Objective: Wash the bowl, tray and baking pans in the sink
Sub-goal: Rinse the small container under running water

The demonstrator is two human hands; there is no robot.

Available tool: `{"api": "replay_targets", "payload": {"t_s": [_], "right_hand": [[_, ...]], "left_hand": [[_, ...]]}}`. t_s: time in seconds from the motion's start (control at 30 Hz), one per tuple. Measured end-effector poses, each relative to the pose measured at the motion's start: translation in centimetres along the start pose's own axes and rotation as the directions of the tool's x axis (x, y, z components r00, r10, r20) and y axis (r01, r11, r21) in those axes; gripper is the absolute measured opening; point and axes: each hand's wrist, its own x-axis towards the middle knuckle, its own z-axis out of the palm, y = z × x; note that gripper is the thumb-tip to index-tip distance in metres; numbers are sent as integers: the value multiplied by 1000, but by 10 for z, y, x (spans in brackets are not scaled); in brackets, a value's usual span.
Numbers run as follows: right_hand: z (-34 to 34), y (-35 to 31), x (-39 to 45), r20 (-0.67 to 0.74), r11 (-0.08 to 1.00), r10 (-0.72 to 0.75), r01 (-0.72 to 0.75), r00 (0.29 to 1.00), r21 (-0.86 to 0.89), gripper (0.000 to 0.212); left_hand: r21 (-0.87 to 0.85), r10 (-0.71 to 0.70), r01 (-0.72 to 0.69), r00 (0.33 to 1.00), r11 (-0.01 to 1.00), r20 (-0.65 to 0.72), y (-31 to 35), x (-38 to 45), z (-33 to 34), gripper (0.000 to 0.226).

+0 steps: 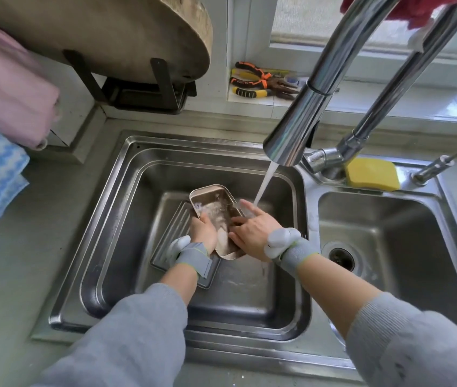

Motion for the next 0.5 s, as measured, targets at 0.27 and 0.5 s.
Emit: {"api": "replay_targets", "payload": {"t_s": [0.27, 0.5], "right_hand": [[10, -5, -4, 121, 978, -45, 19, 992, 208, 43], [-5, 15, -1, 150, 968, 191, -212, 970, 137, 42]], "left_hand": [[-6, 62, -62, 990, 998, 126, 3, -4, 9, 55], [26, 140, -150, 962, 988, 233, 8, -15, 29, 51]]}}
